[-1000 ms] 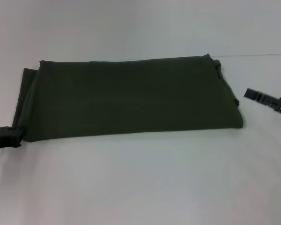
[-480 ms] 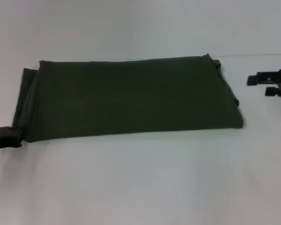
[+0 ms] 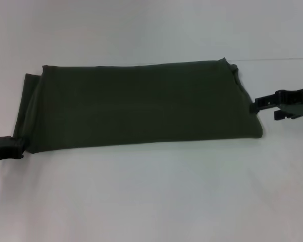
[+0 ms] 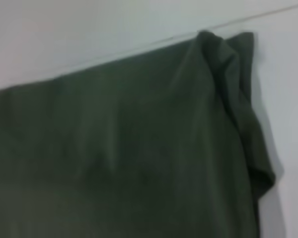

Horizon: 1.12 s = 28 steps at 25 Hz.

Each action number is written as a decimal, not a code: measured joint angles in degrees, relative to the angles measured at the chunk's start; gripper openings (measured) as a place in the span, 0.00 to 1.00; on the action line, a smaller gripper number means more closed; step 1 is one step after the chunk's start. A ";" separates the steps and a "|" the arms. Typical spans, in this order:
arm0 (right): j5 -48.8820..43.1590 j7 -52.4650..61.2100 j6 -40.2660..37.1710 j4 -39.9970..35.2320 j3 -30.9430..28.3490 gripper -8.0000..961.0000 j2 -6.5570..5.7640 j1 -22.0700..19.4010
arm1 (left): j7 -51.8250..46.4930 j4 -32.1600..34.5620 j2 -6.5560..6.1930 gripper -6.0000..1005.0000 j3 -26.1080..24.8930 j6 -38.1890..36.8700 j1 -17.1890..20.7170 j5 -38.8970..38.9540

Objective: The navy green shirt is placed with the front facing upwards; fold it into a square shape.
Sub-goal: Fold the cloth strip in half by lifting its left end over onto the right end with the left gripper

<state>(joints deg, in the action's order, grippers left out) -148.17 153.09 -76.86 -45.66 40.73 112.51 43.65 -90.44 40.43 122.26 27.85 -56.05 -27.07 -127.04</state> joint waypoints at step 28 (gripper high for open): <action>-1.27 -0.52 10.62 7.94 2.91 0.92 2.08 1.13 | -0.16 0.05 0.00 0.01 0.01 -0.11 -0.17 -0.31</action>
<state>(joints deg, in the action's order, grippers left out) -149.44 152.57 -66.24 -37.72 43.64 114.59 44.78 -90.60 40.48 122.25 27.86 -56.16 -27.24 -127.35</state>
